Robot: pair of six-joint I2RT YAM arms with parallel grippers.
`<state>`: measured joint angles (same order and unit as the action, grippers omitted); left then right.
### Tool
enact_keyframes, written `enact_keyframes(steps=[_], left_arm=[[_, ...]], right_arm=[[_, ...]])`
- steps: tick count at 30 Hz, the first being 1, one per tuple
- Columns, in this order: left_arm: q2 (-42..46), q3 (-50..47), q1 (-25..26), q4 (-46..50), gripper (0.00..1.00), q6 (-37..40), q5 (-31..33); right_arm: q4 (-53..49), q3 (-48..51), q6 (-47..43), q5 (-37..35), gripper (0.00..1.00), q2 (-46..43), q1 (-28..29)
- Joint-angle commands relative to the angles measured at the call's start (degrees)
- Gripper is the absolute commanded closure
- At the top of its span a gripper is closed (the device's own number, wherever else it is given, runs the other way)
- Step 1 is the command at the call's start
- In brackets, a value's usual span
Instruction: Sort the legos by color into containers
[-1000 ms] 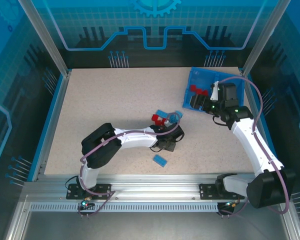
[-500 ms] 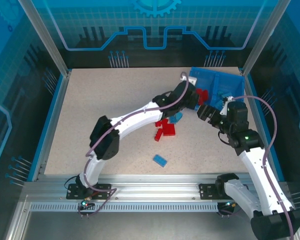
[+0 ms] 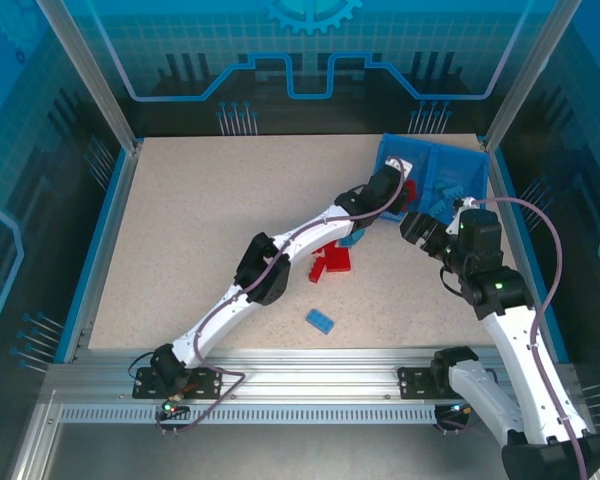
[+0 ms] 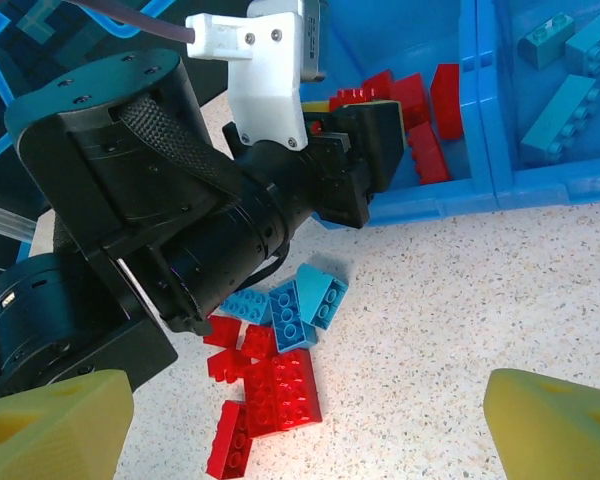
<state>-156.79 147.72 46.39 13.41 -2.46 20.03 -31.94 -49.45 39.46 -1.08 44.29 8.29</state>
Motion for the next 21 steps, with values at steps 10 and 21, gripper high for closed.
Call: enact_keyframes(steps=[10, 21], left_arm=[[15.1, -11.4, 0.9, -3.6, 0.45, -2.0, 3.7], [60.3, -67.3, 2.2, -24.2, 0.45, -3.9, -0.9]], right_arm=[[-1.2, -0.3, -0.7, -1.1, 0.08, 0.3, -0.1], [1.1, -0.6, -8.9, 6.0, 0.09, 10.9, 3.4]])
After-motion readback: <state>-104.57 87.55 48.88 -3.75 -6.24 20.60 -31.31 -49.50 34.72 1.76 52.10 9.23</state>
